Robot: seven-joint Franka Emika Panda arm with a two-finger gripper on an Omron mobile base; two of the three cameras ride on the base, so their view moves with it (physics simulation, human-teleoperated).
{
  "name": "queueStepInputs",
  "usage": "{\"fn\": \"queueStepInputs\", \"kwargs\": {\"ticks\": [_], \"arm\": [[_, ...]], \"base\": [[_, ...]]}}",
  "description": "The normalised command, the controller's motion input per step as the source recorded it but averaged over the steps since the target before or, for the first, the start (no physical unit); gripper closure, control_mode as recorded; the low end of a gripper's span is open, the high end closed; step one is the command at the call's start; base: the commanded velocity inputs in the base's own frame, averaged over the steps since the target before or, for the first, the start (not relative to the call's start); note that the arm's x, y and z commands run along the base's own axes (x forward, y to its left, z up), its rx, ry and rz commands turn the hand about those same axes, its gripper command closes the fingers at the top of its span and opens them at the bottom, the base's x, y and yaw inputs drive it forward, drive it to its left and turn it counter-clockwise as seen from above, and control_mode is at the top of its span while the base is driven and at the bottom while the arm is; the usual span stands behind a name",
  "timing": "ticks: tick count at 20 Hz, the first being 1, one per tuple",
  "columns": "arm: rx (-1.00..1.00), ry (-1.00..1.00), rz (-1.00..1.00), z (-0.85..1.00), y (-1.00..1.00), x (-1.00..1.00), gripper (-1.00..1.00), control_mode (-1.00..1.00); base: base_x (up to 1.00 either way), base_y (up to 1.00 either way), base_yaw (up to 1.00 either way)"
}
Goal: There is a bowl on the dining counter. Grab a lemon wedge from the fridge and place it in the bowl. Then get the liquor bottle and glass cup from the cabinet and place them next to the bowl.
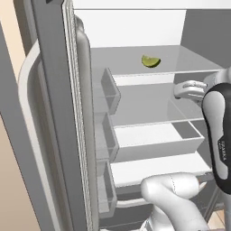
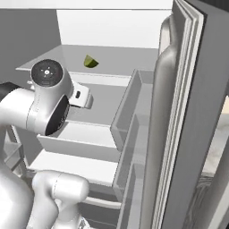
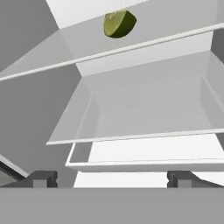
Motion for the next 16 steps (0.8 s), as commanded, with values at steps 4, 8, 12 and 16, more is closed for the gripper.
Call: {"fn": "queueStepInputs", "kwargs": {"ticks": [4,8,12,16], "arm": [[0.00,0.00,0.00,0.00,0.00,0.00,-1.00,1.00],[-0.18,-0.14,0.10,0.39,-0.14,0.01,-1.00,-1.00],[-0.25,-0.22,0.14,0.57,-0.20,0.10,-1.00,-1.00],[-0.21,-0.17,0.12,0.27,-0.15,0.33,-1.00,-1.00]], "base": [[0.36,-0.16,0.11],[0.00,-0.03,0.03],[0.00,0.00,0.00],[0.00,0.00,0.00]]}}
